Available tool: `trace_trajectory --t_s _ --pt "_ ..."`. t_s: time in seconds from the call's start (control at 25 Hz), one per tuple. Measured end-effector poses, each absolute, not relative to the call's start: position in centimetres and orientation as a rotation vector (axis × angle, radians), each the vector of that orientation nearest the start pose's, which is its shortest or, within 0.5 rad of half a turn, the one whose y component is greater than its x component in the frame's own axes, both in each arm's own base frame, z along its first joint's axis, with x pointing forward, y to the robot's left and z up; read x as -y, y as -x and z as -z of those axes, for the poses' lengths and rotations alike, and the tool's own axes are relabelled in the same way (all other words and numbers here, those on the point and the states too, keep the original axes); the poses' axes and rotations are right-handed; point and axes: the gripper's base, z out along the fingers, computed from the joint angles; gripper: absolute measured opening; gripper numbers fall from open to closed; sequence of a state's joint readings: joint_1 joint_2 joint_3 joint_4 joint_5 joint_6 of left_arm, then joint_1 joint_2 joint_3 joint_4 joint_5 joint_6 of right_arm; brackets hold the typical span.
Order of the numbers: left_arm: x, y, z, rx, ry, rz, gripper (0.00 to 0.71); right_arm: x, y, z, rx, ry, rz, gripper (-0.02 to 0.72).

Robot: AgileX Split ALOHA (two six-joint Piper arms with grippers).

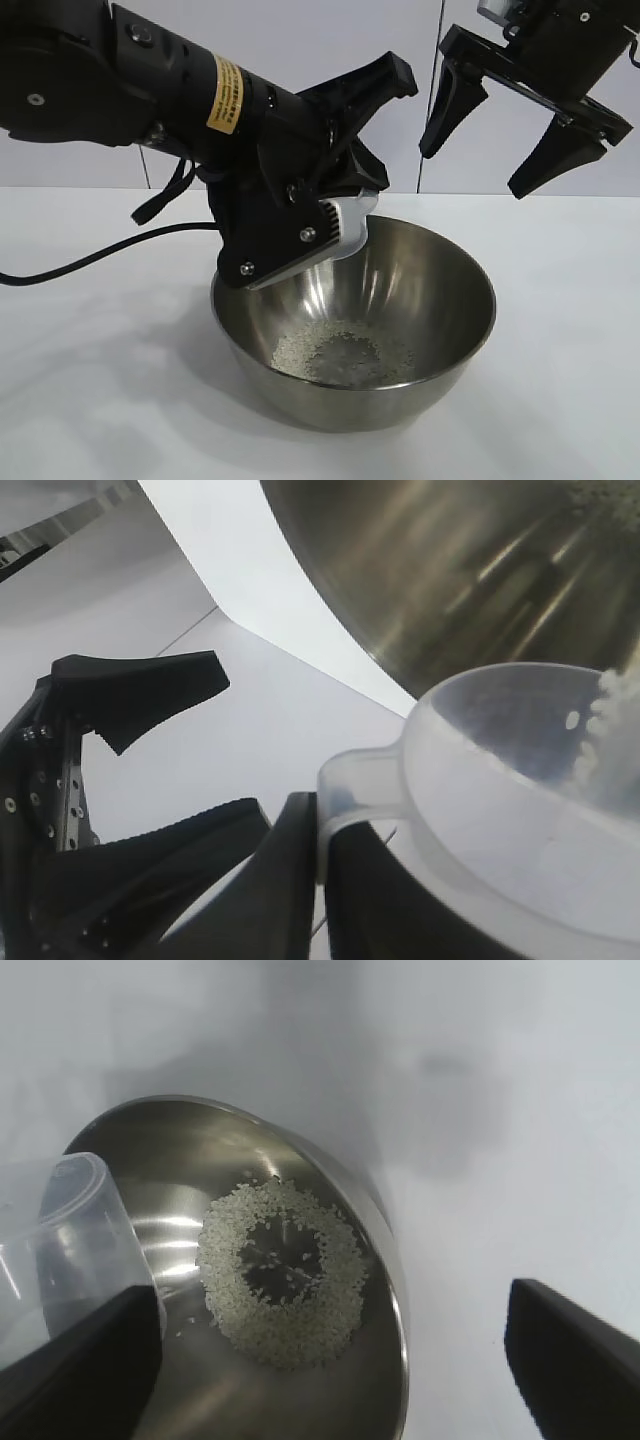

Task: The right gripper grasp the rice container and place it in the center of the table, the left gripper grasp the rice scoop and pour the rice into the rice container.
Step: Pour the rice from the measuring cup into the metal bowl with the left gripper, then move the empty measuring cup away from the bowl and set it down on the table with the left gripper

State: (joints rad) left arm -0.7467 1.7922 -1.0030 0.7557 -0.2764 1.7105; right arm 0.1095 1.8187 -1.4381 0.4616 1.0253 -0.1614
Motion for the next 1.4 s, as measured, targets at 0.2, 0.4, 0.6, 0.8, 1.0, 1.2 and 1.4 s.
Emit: trace_trajectory --t_s 0.2,0.4,0.6,0.8,1.0,1.2,1.4 --pt "27.33 -27.01 -20.22 0.182 -2.164 -0.834 0.009 -7.58 -37.19 -25.55 -2.821 0.111 -0.599 0.641" --pt "27.34 -27.00 -20.23 0.185 -2.162 -0.835 0.009 -7.58 -37.19 -25.55 -2.821 0.111 -0.599 0.641" --pt "27.38 -26.95 -20.24 0.208 -2.160 -0.838 0.009 -7.58 -37.19 -25.55 -2.821 0.111 -0.599 0.641" --pt "27.52 -26.83 -20.33 0.253 -2.144 -0.843 0.009 -7.58 -37.19 -25.55 -2.821 0.111 -0.599 0.641" --pt "27.60 -26.78 -20.40 0.263 -2.132 -0.842 0.009 -7.57 -37.19 -25.54 -2.822 0.112 -0.597 0.641" --pt "27.60 -26.88 -20.52 0.200 -2.119 -0.829 0.009 -7.57 -37.19 -25.54 -2.822 0.112 -0.597 0.641" --pt "27.75 -27.10 -21.08 -0.026 -2.032 -0.747 0.009 -7.57 -37.19 -25.54 -2.822 0.112 -0.597 0.641"
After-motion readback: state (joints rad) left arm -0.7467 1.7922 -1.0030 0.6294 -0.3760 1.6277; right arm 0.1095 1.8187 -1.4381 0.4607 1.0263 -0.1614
